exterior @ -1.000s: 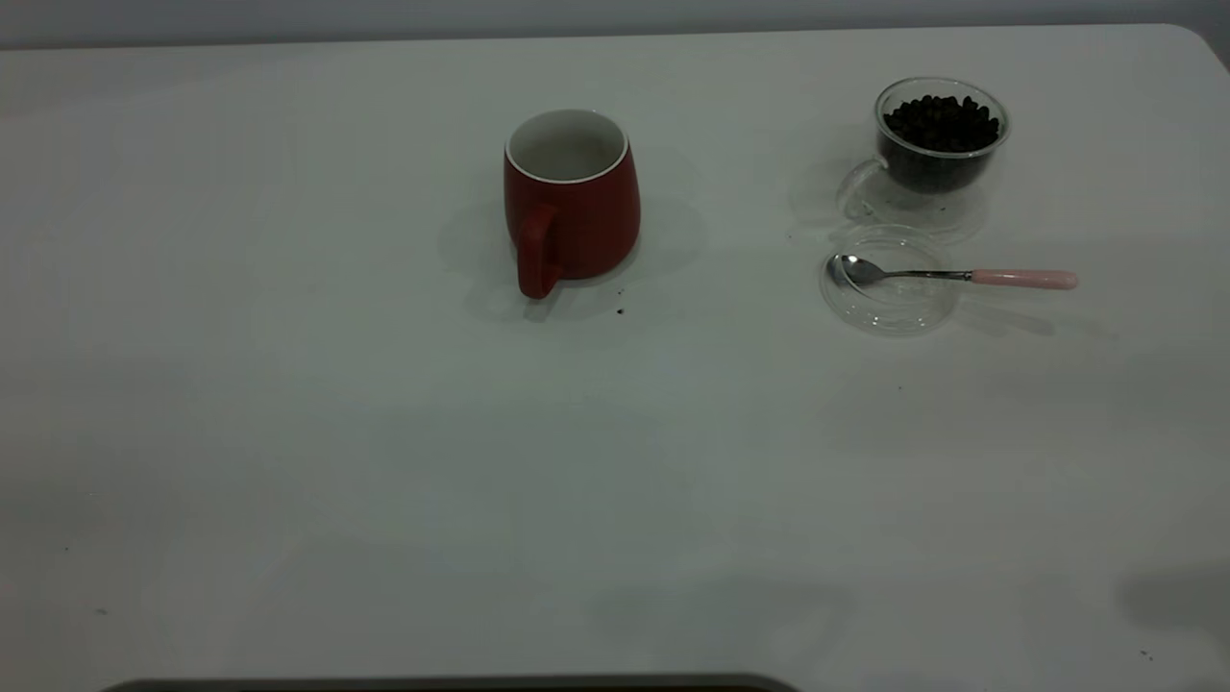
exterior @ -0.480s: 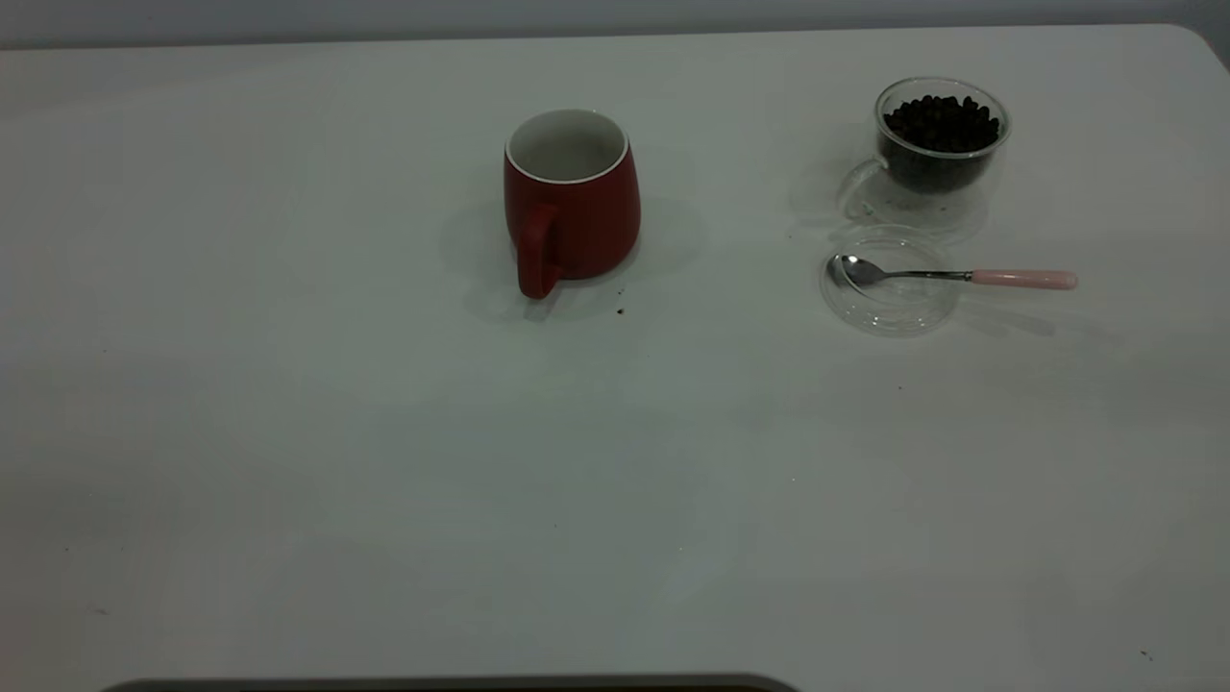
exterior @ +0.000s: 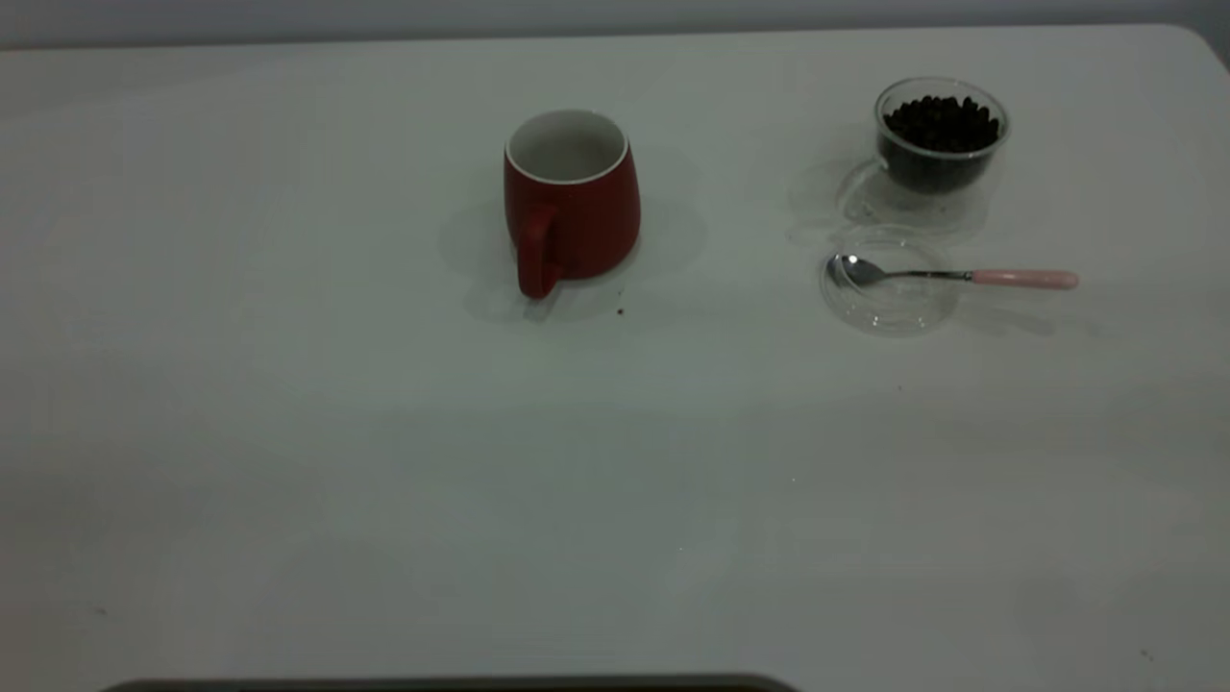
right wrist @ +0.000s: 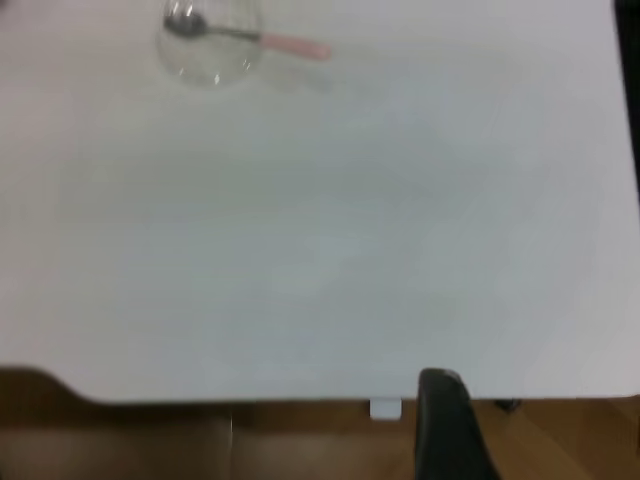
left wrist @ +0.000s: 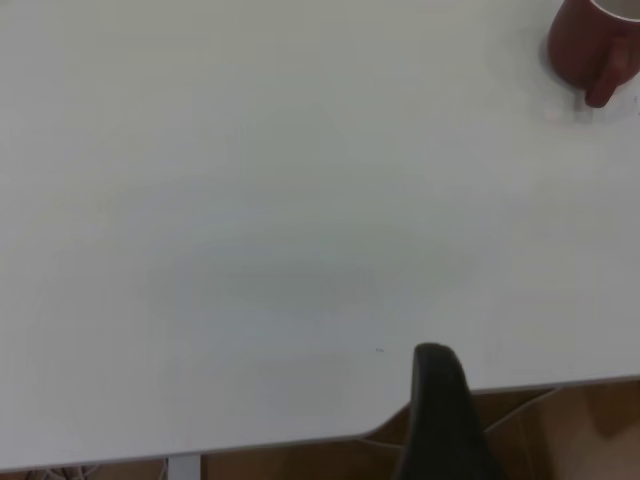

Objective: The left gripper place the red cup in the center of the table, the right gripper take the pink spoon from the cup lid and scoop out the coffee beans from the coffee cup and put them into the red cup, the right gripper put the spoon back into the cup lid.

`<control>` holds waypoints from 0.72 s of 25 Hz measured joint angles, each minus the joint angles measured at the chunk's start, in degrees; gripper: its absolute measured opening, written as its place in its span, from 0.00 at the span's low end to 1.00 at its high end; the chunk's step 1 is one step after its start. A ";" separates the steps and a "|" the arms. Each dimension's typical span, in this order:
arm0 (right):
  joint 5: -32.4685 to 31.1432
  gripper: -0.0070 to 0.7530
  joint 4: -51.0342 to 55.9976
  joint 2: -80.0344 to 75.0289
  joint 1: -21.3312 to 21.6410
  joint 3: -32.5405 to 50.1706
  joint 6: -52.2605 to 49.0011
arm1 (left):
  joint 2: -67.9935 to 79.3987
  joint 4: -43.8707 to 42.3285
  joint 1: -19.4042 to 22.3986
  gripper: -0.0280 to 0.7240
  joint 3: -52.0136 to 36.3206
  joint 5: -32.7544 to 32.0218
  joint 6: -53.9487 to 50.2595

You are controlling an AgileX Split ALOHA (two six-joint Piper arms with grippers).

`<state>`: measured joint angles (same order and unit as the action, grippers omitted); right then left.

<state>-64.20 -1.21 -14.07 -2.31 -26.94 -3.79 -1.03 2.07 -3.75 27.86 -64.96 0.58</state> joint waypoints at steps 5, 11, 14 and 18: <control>0.06 0.65 0.11 3.19 2.88 0.00 -0.14 | 0.00 0.00 0.00 0.75 0.00 0.00 -0.05; -0.01 0.65 0.11 11.11 2.93 0.00 -0.20 | 0.00 0.00 0.00 0.75 0.00 0.00 -0.10; -0.22 0.65 0.11 12.16 2.68 -0.05 -0.20 | 0.00 0.00 0.00 0.75 0.00 0.00 -0.10; -0.22 0.65 0.16 12.29 2.38 -0.05 -0.20 | 0.00 0.00 0.00 0.75 0.00 0.00 -0.10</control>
<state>-64.42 -1.06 -1.78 0.07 -26.99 -4.00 -1.03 2.07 -3.75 27.86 -64.96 0.48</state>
